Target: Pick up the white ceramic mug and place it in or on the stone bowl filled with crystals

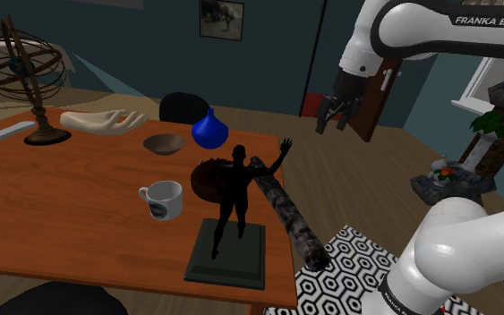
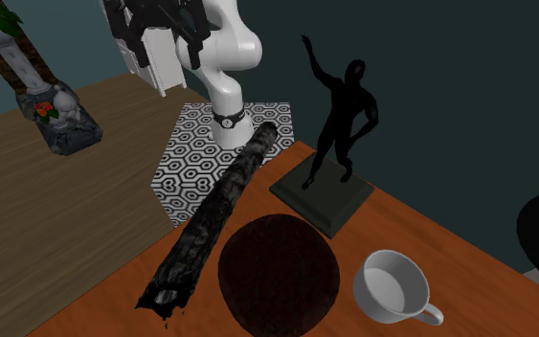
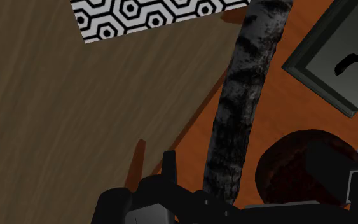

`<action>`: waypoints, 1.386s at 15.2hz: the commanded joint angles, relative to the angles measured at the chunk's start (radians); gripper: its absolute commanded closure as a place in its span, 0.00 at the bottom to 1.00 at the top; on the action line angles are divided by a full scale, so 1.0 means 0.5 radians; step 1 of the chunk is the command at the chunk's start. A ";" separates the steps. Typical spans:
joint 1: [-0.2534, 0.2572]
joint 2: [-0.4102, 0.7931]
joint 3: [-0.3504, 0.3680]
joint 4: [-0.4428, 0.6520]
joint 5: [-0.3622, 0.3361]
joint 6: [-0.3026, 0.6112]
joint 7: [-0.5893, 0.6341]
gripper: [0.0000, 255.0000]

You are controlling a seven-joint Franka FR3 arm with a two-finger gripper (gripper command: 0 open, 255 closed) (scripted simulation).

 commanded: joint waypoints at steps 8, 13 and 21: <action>0.080 0.305 0.199 -0.033 0.124 0.332 0.254 0.00; 0.125 0.586 0.335 0.024 0.179 0.556 0.428 0.00; 0.174 1.108 0.532 0.252 0.171 0.852 0.719 0.00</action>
